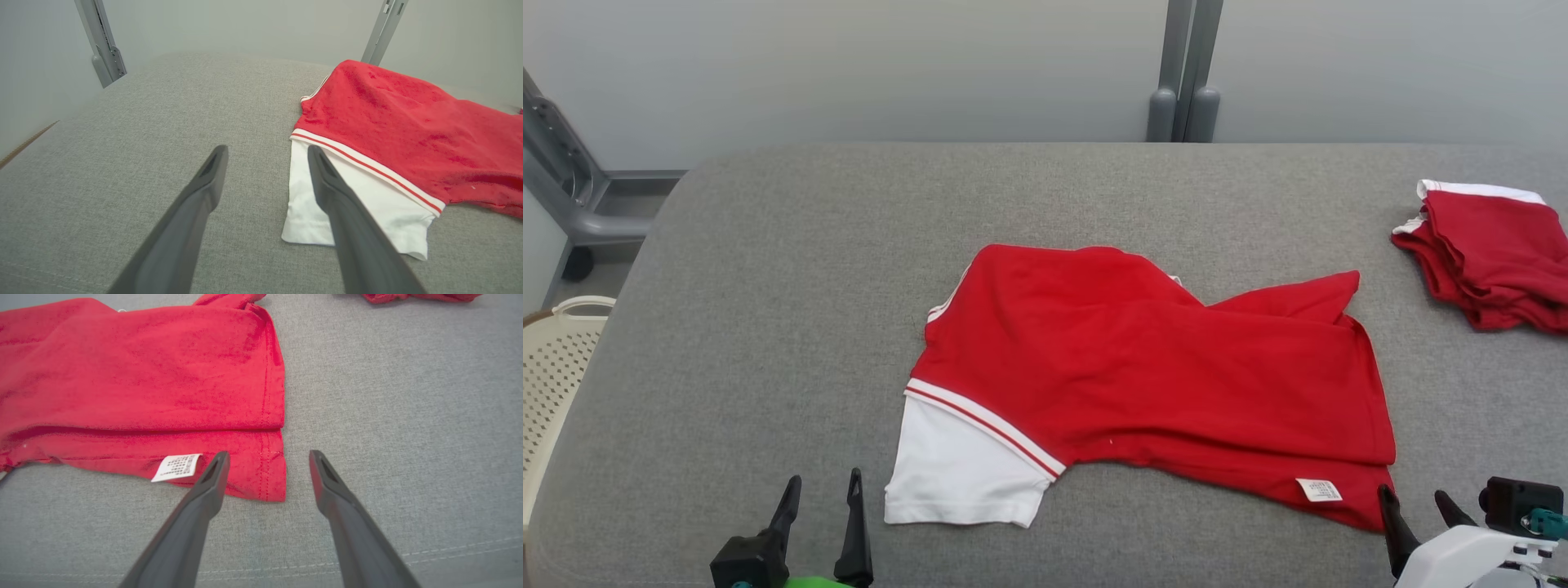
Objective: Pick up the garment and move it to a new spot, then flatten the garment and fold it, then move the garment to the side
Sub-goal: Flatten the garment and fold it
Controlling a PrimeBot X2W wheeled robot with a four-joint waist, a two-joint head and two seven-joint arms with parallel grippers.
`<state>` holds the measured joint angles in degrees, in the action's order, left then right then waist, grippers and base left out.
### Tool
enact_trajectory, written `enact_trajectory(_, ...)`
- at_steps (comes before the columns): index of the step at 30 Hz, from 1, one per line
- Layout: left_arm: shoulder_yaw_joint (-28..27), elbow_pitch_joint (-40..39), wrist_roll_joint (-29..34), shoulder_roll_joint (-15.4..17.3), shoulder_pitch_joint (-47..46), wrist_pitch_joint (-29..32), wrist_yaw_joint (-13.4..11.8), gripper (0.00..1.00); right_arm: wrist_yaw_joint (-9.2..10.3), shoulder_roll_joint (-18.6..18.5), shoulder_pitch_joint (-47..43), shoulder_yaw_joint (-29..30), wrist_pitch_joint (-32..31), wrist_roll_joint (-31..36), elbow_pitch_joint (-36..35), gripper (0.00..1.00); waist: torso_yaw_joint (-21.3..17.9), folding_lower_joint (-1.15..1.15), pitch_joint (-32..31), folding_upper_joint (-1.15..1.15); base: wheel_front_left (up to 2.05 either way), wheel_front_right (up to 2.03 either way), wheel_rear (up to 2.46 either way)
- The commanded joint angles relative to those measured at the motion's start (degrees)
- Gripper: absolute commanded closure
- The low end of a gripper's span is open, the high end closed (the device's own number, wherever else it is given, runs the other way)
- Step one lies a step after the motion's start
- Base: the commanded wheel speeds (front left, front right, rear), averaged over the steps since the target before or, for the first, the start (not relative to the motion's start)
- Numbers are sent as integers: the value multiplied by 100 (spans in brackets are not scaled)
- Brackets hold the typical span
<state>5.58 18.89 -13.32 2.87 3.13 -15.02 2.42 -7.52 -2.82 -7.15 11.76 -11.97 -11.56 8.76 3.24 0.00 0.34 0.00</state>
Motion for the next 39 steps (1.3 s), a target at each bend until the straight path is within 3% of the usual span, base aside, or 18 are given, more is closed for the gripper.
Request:
enact_trajectory(1,-37,33,-34,16,73,-17,-41,0,7,-16,49,-29,123,-83,-50,0,0,0,-112,0,0,0,0)
enact_trajectory(11,-217,130,-242,147,-36,15,-64,0,7,-14,192,-439,1217,-208,-50,0,140,0,-401,0,0,0,0)
enact_trajectory(18,-273,-195,-256,281,87,-16,159,0,6,-18,255,-823,1751,-396,110,0,240,0,-555,0,0,0,0)
enact_trajectory(28,-131,-412,-64,540,266,-17,404,0,6,-14,472,-1222,1903,-291,526,0,255,0,-641,0,0,0,0)
enact_trajectory(39,18,-299,-103,737,444,109,407,0,6,-17,439,-1267,1904,-238,722,0,224,0,-604,0,0,0,0)
